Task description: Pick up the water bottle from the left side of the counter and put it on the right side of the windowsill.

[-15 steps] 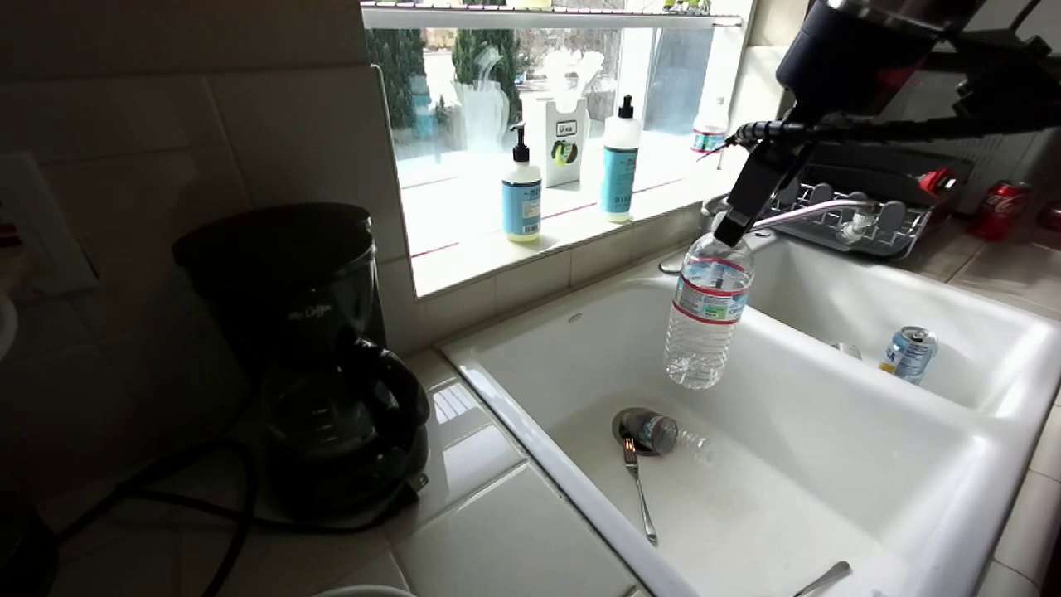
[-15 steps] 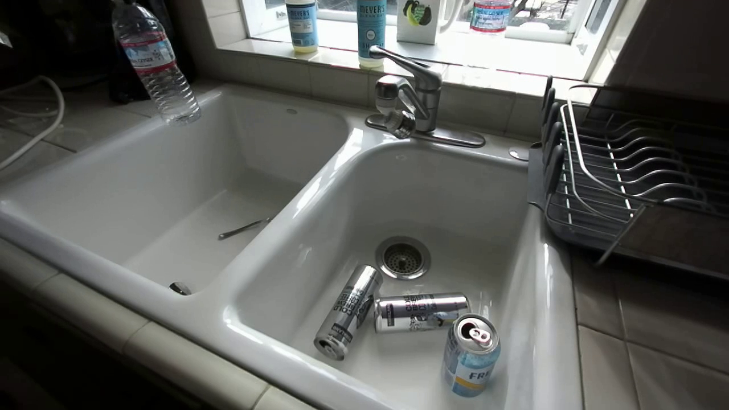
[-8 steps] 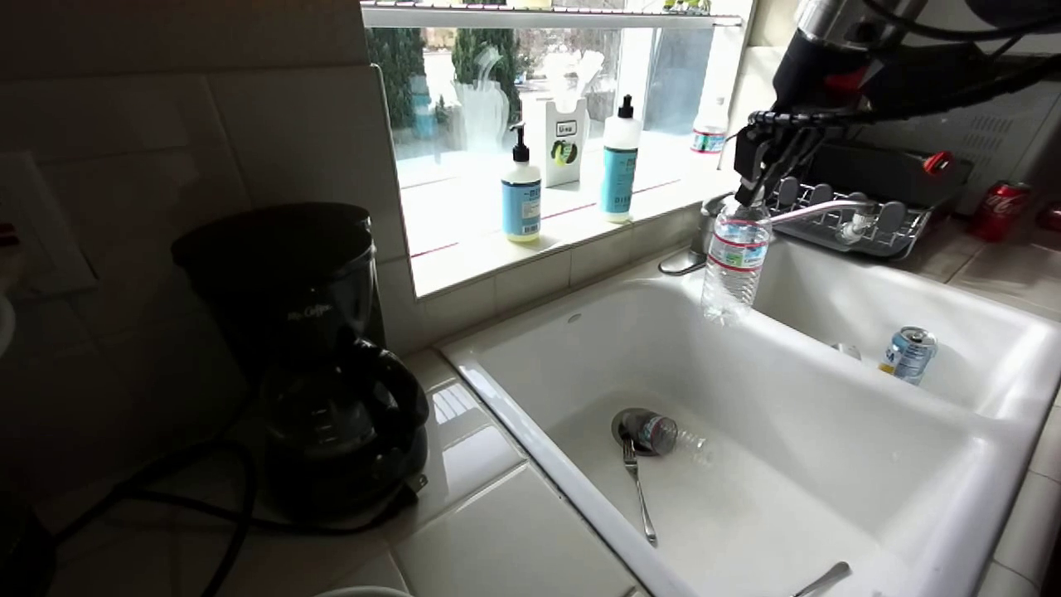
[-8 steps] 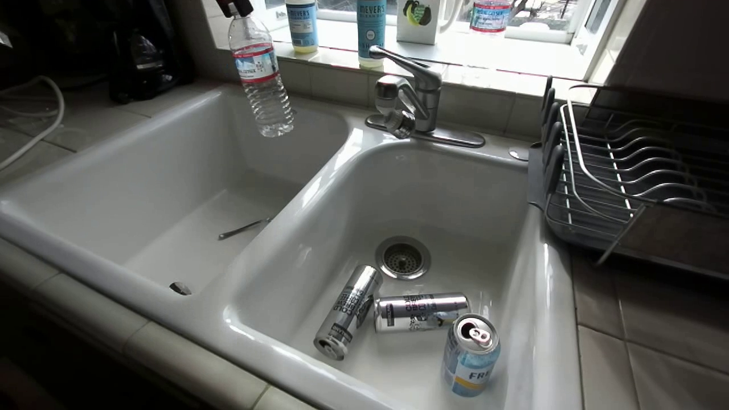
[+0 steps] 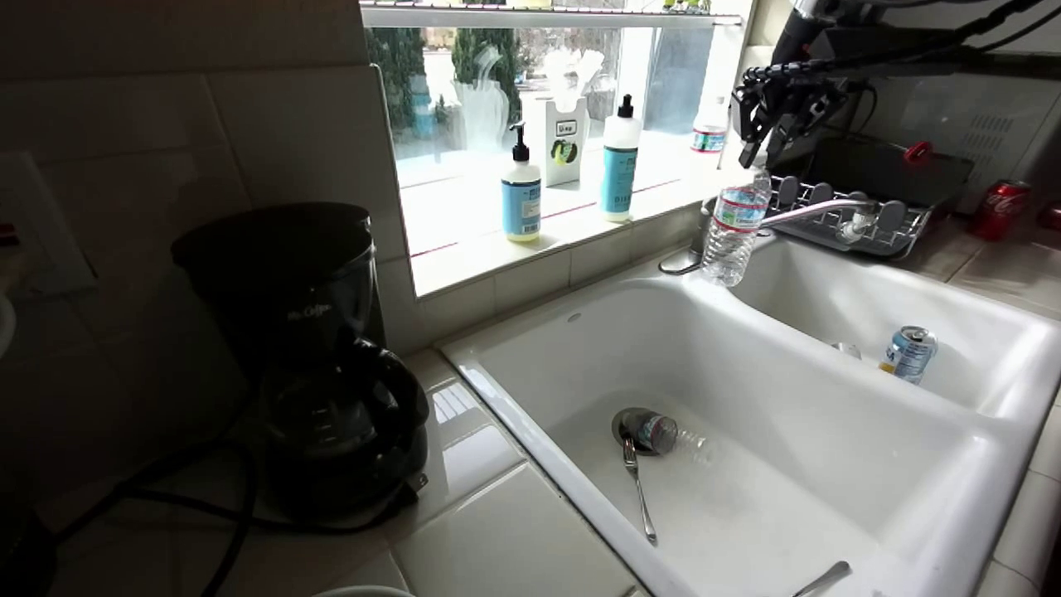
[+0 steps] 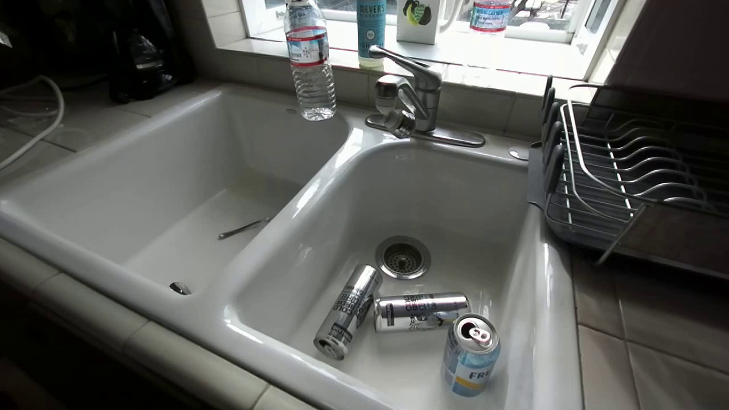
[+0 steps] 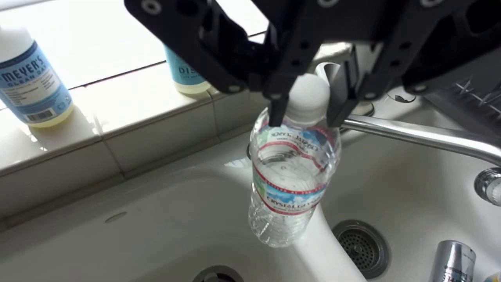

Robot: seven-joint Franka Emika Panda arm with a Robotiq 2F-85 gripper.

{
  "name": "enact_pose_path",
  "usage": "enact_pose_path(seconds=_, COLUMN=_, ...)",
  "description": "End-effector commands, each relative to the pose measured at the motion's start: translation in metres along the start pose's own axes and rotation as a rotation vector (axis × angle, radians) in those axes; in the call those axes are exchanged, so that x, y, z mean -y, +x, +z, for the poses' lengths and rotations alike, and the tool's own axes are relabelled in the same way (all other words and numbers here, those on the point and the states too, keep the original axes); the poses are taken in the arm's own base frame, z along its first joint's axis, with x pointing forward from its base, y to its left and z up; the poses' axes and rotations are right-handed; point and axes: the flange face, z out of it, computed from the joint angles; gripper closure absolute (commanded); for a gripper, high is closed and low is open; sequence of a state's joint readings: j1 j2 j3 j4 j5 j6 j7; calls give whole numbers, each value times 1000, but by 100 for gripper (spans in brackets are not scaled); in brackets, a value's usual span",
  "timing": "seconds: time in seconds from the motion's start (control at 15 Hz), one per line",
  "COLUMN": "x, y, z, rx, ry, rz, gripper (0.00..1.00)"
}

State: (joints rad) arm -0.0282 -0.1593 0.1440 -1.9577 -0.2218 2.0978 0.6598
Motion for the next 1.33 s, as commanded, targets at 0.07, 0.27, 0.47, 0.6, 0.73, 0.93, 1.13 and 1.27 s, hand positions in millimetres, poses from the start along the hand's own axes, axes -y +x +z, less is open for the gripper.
enact_pose_path(seconds=0.07, x=-20, y=49, z=-37, rx=-48, ry=22, rz=180, gripper=92)
enact_pose_path(seconds=0.27, x=-25, y=44, z=-40, rx=-68, ry=28, rz=149, gripper=69)
enact_pose_path(seconds=0.47, x=-26, y=55, z=-46, rx=-102, ry=37, rz=185, gripper=92)
enact_pose_path(seconds=0.6, x=-34, y=74, z=-64, rx=-129, ry=81, rz=233, gripper=92)
enact_pose_path(seconds=0.73, x=-43, y=91, z=-83, rx=-168, ry=83, rz=269, gripper=92)
enact_pose_path(seconds=0.93, x=-48, y=118, z=-81, rx=-220, ry=33, rz=325, gripper=92)
enact_pose_path(seconds=1.13, x=-36, y=144, z=-50, rx=-146, ry=17, rz=321, gripper=92)
enact_pose_path(seconds=1.27, x=-45, y=131, z=-59, rx=-169, ry=33, rz=306, gripper=69)
